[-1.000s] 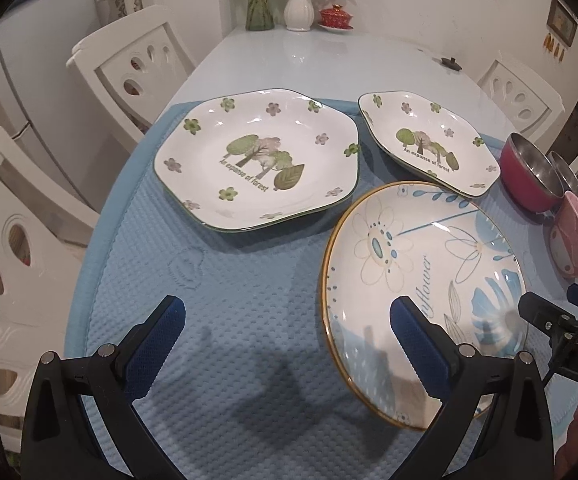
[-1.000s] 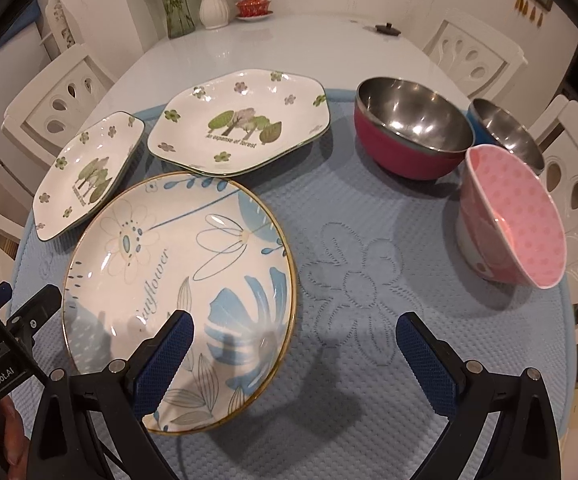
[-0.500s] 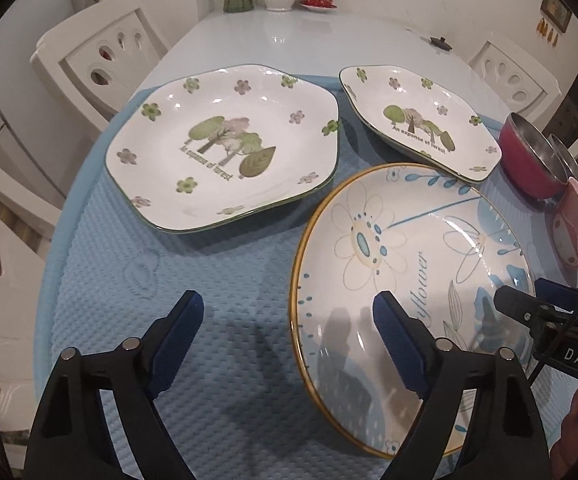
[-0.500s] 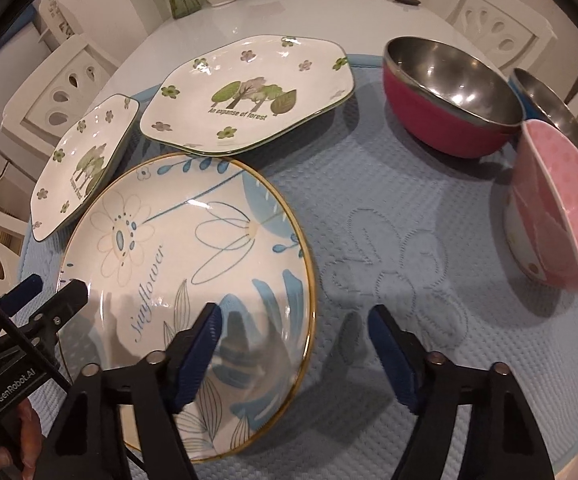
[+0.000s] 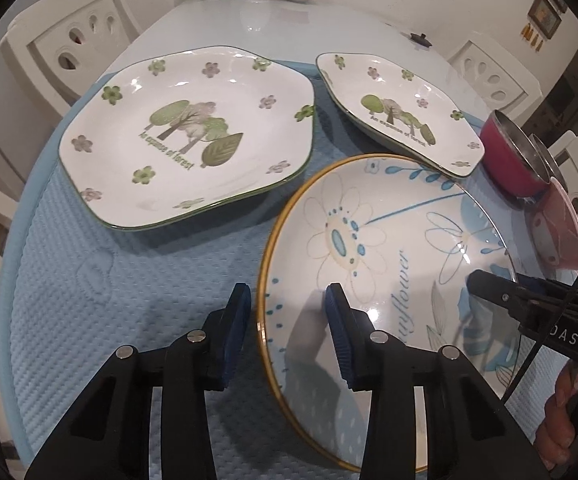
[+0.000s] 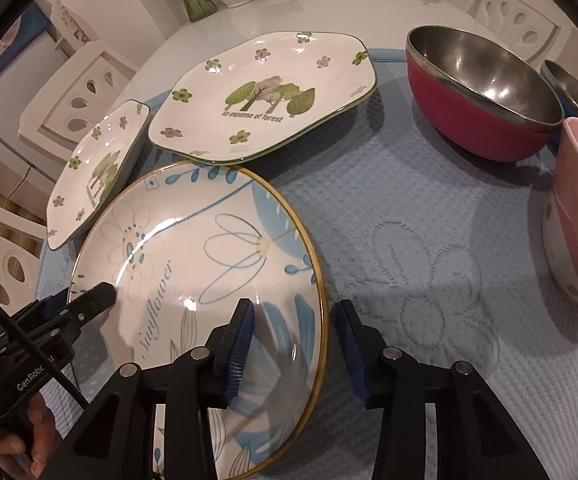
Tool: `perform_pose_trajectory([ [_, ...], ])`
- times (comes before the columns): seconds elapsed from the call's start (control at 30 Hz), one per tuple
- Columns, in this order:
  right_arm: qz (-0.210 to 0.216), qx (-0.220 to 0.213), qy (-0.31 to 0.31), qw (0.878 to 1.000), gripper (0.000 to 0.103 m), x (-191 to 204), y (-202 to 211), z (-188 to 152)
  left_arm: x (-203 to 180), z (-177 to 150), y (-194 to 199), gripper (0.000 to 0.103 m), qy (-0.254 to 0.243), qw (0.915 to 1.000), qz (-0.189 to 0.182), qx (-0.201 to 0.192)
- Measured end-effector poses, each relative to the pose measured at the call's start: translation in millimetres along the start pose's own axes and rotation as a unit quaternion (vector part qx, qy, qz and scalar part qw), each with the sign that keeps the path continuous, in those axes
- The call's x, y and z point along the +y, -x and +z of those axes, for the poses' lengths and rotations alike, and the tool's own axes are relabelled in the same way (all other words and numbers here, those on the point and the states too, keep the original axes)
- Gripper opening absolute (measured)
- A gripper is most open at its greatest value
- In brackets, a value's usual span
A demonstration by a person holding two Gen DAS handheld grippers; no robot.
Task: Organize plates and bowls
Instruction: 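Close the left gripper on the Sunflower plate rim while the right gripper also grips it, then lift the Sunflower plate with both grippers and lower it at the mat edge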
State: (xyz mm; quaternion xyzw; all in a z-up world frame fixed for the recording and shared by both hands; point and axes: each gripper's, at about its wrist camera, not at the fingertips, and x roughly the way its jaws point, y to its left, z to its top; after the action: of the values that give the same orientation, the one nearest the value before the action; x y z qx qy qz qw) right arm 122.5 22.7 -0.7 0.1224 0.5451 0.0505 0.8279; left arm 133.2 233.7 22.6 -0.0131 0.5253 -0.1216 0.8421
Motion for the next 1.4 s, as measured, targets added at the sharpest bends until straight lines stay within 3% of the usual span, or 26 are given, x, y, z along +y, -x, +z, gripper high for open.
perform_pose_trajectory([
  [0.27, 0.010, 0.001, 0.040, 0.999, 0.041, 9, -3, 0, -2, 0, -3, 0.036, 0.011, 0.9997, -0.021, -0.003],
  [0.47, 0.041, 0.016, -0.008, 0.999, 0.041, 2, 1, 3, 4, -1, 2, 0.036, 0.042, 0.9980, -0.046, 0.007],
  [1.0, 0.045, 0.028, -0.009, 0.999, 0.041, 44, 49, -33, 25, -33, 72, 0.036, 0.068, 0.9972, -0.022, -0.022],
  [1.4, 0.055, 0.065, 0.022, 0.996, 0.041, 86, 45, -73, 57, -69, 90, 0.036, 0.085, 0.9962, 0.007, -0.015],
])
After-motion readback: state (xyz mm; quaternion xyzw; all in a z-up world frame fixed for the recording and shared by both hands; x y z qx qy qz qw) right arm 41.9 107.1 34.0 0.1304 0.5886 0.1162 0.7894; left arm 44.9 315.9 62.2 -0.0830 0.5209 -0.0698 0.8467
